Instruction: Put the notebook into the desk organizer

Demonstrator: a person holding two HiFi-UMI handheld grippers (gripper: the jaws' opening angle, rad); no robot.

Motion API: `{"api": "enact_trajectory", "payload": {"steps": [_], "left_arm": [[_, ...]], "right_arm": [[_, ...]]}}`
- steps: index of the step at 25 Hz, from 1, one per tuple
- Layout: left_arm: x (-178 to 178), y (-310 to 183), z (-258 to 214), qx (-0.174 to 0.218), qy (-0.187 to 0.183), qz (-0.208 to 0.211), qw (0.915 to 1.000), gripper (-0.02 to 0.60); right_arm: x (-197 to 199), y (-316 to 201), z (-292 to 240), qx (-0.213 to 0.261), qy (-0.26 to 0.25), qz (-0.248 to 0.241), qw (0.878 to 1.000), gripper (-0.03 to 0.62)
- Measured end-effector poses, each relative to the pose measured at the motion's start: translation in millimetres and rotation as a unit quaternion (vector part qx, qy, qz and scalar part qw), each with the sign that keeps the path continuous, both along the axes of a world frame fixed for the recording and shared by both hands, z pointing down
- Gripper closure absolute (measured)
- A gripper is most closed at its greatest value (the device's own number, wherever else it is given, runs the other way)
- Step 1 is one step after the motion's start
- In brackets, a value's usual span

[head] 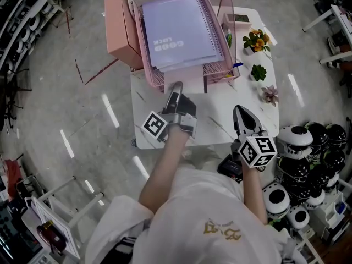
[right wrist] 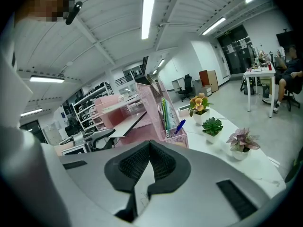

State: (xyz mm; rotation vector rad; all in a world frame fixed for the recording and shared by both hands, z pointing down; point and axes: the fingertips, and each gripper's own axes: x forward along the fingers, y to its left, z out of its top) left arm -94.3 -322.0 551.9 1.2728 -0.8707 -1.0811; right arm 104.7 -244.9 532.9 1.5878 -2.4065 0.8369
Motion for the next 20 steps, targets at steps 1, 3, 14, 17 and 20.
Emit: {"api": "enact_trajectory", "payload": {"steps": [1, 3, 14, 17, 20], "left_arm": [[0.0, -2.6, 0.4, 0.000, 0.001, -0.002, 1.0000, 0.506], [0.2, -7.4, 0.8, 0.000, 0.002, -0.004, 1.0000, 0.505], [-4.5, -23.7, 4.0, -0.009, 0.004, -0.017, 0.9998, 0.479], [-6.5, -20.3, 1.4, -0.010, 0.000, -0.020, 0.9997, 0.471], [-4.0, -15.0, -1.5, -0.009, -0.005, -0.015, 0.9998, 0.448]], "right_arm": [[1.0, -2.1, 1.2, -0.001, 0.000, 0.000, 1.000, 0.582], [2.8, -5.4, 2.8, -0.002, 0.000, 0.001, 1.000, 0.582], [8.1, -12.4, -2.9, 0.004, 0.000, 0.007, 1.000, 0.582], [8.6, -11.0, -7.6, 0.009, 0.001, 0.008, 1.000, 0.582], [7.4, -8.4, -12.6, 0.015, -0.001, 0.009, 1.000, 0.582]]}}
